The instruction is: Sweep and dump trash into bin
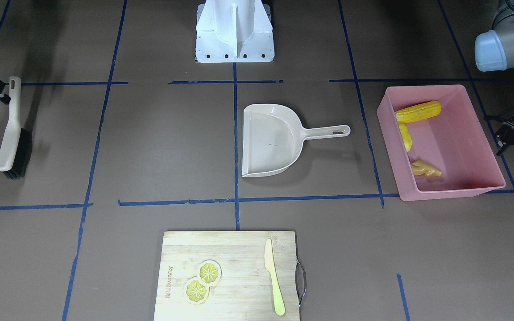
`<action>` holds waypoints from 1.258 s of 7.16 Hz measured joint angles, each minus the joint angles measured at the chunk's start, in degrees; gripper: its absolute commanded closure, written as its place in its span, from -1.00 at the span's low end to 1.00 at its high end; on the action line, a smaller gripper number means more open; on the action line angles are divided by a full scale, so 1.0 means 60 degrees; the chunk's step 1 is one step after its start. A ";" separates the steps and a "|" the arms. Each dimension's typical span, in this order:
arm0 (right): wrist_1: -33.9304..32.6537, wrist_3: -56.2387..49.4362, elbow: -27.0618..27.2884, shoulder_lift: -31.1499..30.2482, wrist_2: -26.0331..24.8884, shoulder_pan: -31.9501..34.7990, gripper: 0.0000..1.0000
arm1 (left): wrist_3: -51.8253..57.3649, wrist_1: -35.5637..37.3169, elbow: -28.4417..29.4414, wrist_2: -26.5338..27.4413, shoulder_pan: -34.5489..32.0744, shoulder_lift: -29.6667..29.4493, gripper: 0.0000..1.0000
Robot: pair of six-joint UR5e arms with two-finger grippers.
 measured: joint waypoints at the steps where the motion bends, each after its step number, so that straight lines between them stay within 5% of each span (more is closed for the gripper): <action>1: -0.0089 -0.0103 -0.0008 0.0028 0.0146 0.0320 -1.00 | -0.0791 0.0017 0.0032 -0.0222 -0.0098 0.0198 -0.99; 3: -0.1207 -0.1220 -0.0020 0.0277 0.0243 0.0928 -1.00 | -0.2372 0.0032 0.0287 -0.0970 -0.0763 0.0712 -1.00; 7: -0.5563 -0.5611 -0.0117 0.1669 0.0183 0.2671 -1.00 | -0.4028 0.0033 0.1732 -0.2920 -0.2460 0.0948 -1.00; 9: -0.6176 -0.6077 -0.0377 0.2042 0.0175 0.2893 -1.00 | -0.4805 -0.0045 0.1745 -0.3222 -0.2597 0.1151 -1.00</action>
